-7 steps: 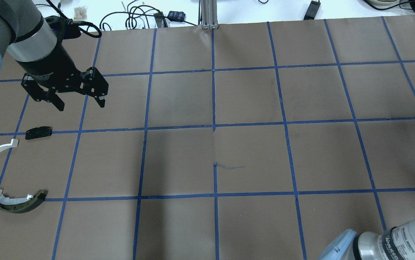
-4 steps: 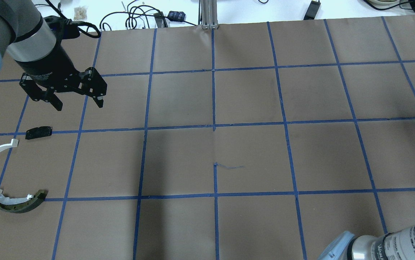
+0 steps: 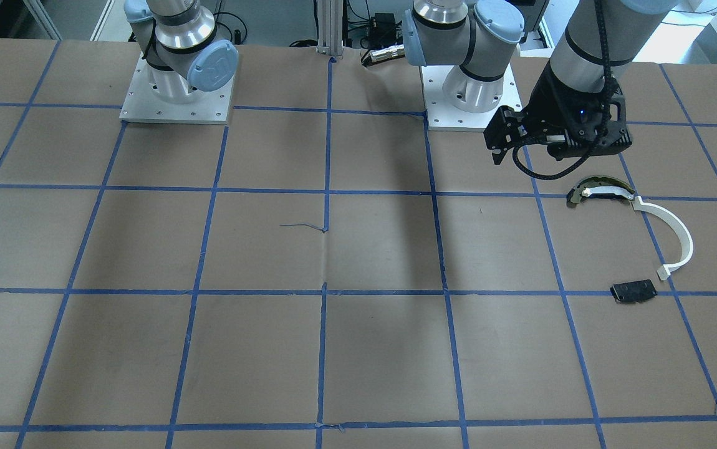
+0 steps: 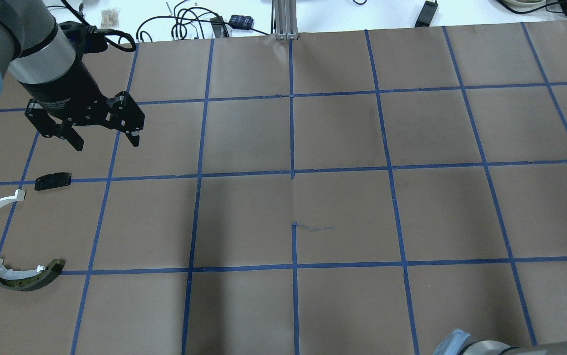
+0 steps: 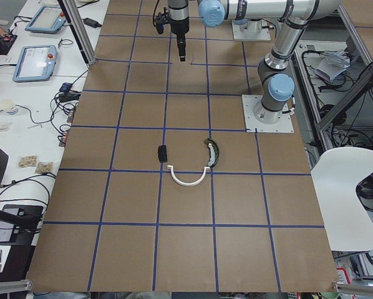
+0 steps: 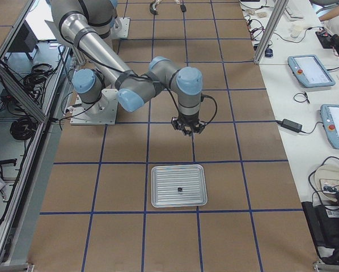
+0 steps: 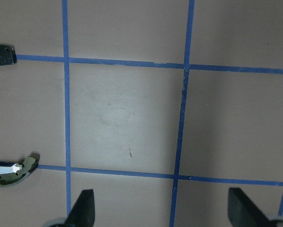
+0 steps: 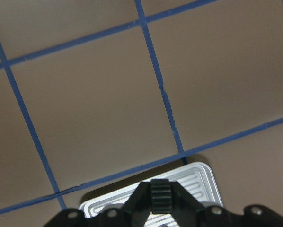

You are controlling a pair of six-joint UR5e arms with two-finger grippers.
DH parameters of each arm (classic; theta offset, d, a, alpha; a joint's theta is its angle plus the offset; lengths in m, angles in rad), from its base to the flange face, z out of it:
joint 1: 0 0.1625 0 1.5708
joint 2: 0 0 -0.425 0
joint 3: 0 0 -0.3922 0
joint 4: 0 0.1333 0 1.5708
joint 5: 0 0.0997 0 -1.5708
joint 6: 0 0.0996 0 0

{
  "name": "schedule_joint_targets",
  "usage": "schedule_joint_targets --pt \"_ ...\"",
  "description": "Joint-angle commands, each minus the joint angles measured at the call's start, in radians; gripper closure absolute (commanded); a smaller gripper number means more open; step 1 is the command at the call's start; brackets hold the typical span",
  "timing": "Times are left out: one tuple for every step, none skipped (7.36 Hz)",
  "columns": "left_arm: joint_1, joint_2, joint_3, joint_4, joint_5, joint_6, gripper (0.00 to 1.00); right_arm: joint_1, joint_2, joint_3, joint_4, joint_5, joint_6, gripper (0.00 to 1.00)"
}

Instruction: Place bearing gear from tray to pile

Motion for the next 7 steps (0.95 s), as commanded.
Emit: schedule_joint_targets --pt "0.0 -0.004 0.0 0.004 0.001 0.0 0.0 0.143 -0.089 0.002 0.104 -0.009 0.29 0.75" --pt "0.002 -0.004 0.0 0.005 -0.001 0.0 0.0 0.233 -0.114 0.001 0.159 -0.007 0.501 0.74" --pt "0.002 -0.004 0.0 0.005 -0.001 0.0 0.0 0.326 -0.117 -0.002 0.161 -0.007 0.62 0.72" --pt "0.003 -0.005 0.0 0.005 -0.004 0.0 0.0 0.408 -0.117 -0.002 0.162 -0.006 0.747 0.72" --pt "0.003 -0.004 0.001 0.007 -0.015 -0.002 0.0 0.482 -0.11 0.002 0.159 0.003 0.873 0.72" --pt "0.003 -0.001 0.0 0.002 -0.01 -0.002 0.0 0.554 -0.102 0.002 0.15 0.008 0.994 0.72" --pt "0.003 -0.002 0.0 0.002 -0.013 0.0 0.0 0.638 -0.085 0.002 0.139 0.007 1.116 0.72"
